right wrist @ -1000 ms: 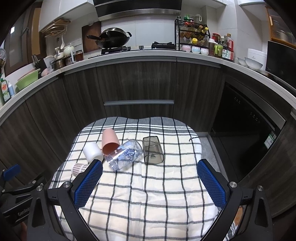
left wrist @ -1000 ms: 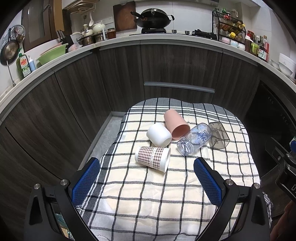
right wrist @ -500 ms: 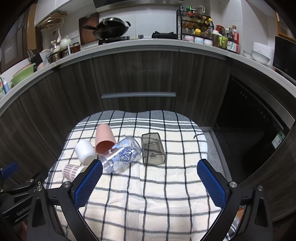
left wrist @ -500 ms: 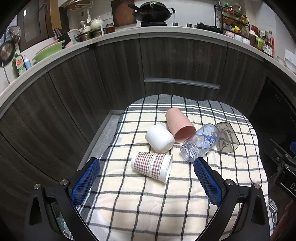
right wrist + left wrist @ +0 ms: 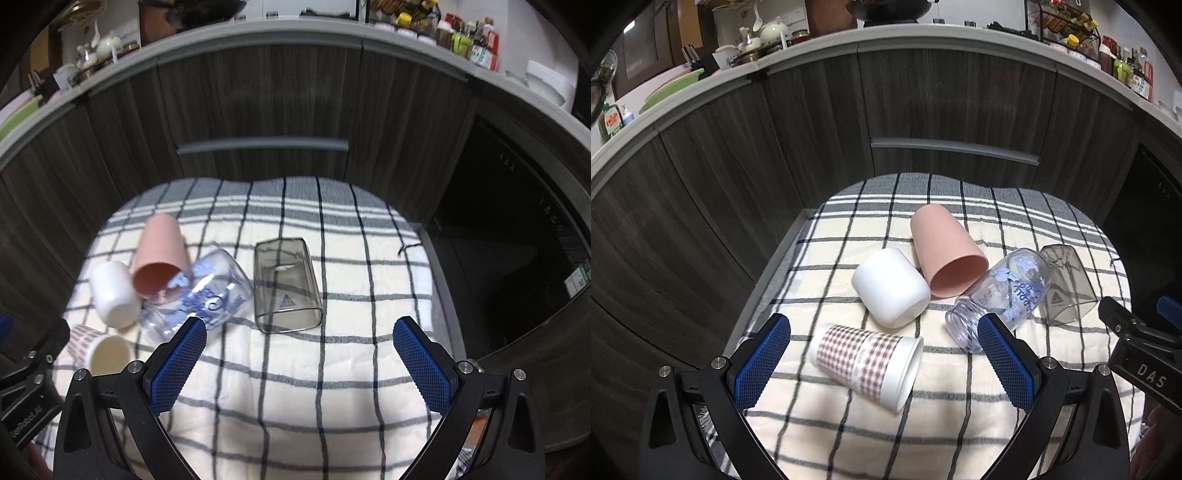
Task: Flip cup upside down
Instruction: 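Move the right gripper onto the clear grey cup and close on it, then lift the clear grey cup off the cloth with the right gripper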
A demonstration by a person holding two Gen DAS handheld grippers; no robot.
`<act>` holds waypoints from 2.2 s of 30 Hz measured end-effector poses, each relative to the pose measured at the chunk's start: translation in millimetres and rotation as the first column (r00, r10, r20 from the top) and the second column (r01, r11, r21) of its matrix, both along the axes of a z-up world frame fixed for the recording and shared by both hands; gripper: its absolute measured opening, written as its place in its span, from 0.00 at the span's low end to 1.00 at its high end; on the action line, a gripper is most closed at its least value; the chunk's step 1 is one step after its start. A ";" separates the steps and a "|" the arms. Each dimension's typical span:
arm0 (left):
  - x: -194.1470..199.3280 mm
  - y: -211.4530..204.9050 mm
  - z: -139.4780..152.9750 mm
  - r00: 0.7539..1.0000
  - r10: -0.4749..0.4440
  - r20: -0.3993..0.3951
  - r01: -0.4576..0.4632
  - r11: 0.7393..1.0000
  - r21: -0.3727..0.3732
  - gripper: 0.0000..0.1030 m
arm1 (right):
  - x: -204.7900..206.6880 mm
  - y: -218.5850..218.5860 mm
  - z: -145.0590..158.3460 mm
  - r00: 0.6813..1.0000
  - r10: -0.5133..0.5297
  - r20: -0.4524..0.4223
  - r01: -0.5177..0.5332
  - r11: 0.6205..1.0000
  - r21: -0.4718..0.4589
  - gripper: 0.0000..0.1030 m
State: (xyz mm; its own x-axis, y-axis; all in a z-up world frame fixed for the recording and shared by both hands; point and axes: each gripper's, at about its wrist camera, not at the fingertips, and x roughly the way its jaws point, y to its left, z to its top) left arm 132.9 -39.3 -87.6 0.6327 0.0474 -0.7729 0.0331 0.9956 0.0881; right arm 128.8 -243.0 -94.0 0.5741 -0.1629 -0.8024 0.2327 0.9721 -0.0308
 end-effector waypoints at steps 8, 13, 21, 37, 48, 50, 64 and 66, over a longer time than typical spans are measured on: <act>26.5 -11.1 -25.7 1.000 0.008 -0.026 -0.008 1.000 0.012 1.00 | 37.5 -7.5 -42.6 0.994 0.019 -0.104 -0.018 1.000 0.011 0.98; 42.8 -19.7 -40.0 0.999 0.006 -0.041 -0.006 1.000 0.006 1.00 | 58.4 -11.2 -66.4 0.987 0.032 -0.156 -0.030 0.999 0.012 0.96; 61.4 -29.6 -58.2 0.997 0.006 -0.076 -0.006 1.000 0.000 1.00 | 86.4 -19.6 -95.2 0.976 0.037 -0.214 -0.032 0.999 0.026 0.95; 63.0 -26.8 -62.1 0.997 0.014 -0.080 -0.015 1.000 -0.003 1.00 | 103.5 -13.6 -109.6 0.976 0.076 -0.203 -0.062 0.995 0.076 0.66; 39.7 -16.2 -40.3 0.999 0.002 -0.045 -0.001 1.000 0.006 1.00 | 72.4 -14.7 -80.8 0.986 0.048 -0.162 -0.034 0.996 0.088 0.65; 28.9 -10.7 -34.0 0.999 -0.002 -0.037 0.003 1.000 0.008 1.00 | 60.7 -11.1 -73.2 0.987 0.048 -0.154 -0.034 0.995 0.093 0.65; -69.7 59.1 -13.0 1.000 0.017 -0.023 -0.016 0.999 0.039 1.00 | -48.7 66.9 -55.4 0.977 0.118 -0.180 -0.088 0.982 0.166 0.65; -80.6 69.3 -16.1 0.999 0.024 -0.031 -0.023 0.999 0.044 1.00 | -63.4 78.0 -60.1 0.975 0.118 -0.186 -0.086 0.981 0.172 0.65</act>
